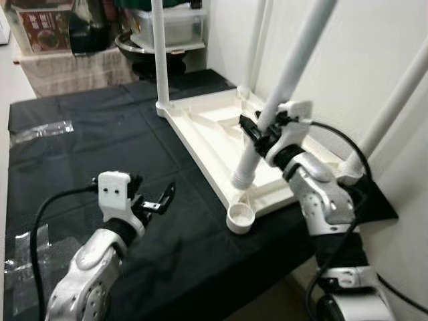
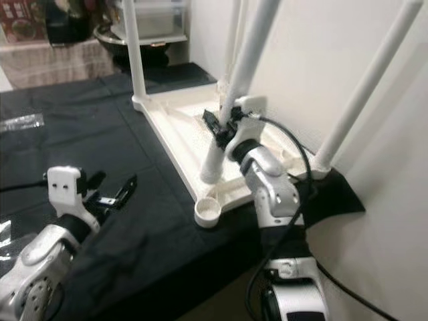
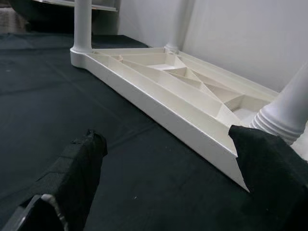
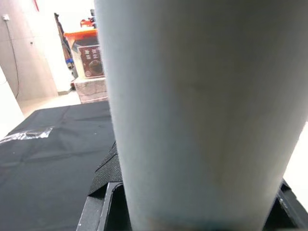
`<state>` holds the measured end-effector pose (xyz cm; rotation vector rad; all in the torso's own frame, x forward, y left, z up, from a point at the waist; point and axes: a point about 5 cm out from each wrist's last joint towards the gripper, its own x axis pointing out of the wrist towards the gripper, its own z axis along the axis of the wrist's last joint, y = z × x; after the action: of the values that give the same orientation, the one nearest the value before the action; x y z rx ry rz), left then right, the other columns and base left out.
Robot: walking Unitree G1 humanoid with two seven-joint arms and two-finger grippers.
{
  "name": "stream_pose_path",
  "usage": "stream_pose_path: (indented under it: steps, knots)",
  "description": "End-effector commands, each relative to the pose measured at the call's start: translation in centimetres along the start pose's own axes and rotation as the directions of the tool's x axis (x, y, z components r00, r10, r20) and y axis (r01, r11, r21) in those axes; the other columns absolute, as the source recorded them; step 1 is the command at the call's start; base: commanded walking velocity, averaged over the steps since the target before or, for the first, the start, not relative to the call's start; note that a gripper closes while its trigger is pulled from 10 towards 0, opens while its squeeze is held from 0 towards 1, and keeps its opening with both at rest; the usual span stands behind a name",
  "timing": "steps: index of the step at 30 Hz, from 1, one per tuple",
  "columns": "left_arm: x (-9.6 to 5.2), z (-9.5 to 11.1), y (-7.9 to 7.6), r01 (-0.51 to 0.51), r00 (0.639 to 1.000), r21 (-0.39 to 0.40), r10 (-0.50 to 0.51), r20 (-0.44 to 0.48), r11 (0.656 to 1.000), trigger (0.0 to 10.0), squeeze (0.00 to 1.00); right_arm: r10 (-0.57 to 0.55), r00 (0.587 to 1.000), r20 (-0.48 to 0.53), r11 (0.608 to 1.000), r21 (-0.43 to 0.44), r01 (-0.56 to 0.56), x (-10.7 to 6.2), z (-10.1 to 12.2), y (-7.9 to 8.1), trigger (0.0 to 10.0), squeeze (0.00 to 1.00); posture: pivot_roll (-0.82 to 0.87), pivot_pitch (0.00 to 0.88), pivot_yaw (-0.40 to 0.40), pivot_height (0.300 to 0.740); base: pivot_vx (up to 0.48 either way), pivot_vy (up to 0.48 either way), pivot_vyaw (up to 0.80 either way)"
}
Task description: Building children table
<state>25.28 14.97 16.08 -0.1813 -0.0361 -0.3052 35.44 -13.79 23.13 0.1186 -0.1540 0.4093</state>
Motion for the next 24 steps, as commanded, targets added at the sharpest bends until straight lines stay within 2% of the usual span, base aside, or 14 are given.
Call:
stream_pose_path:
  steps: [1, 9, 12, 20, 24]
  knots:
    - [0.1, -0.5, -0.3, 0.007, 1.0, 0.006, -0.007, -0.029, 1.0, 10.0, 0.0, -0.009, 1.0, 0.003, 1.0, 0.003, 0.009, -0.2, 0.2, -0.3, 10.0, 0.0, 0.05, 0.0, -0.066, 0.74, 0.0, 0.0, 0.0]
    - [0.3, -0.9, -0.5, 0.011, 0.998, 0.08, -0.006, -0.059, 0.997, 10.0, 0.0, 0.01, 1.0, -0.006, 1.0, 0.005, -0.01, -0.2, 0.2, -0.3, 10.0, 0.0, 0.05, 0.0, -0.067, 0.74, 0.0, 0.0, 0.0]
    - [0.3, -1.2, -0.6, 0.011, 0.998, 0.083, -0.005, -0.064, 0.997, 10.0, 0.0, 0.041, 0.999, -0.005, 0.999, -0.002, -0.041, -0.2, 0.3, -0.1, 10.0, 0.0, 0.04, 0.0, -0.067, 0.74, 0.0, 0.0, 0.0]
    - [0.2, -1.4, -0.4, -0.007, 0.998, 0.089, 0.013, -0.068, 0.996, 10.0, 0.0, 0.089, 0.996, -0.014, 0.996, -0.014, -0.09, -0.1, 0.3, 0.6, 10.0, 0.0, 0.05, 0.0, -0.074, 0.74, 0.125, -0.397, 0.0]
    - [0.2, -1.5, -0.3, -0.023, 0.998, 0.079, 0.028, -0.06, 0.997, 10.0, 0.0, 0.126, 0.992, -0.021, 0.992, -0.02, -0.126, 0.0, 0.2, 1.1, 10.0, 0.0, 0.05, 0.0, -0.076, 0.74, 0.0, 0.0, 0.0]
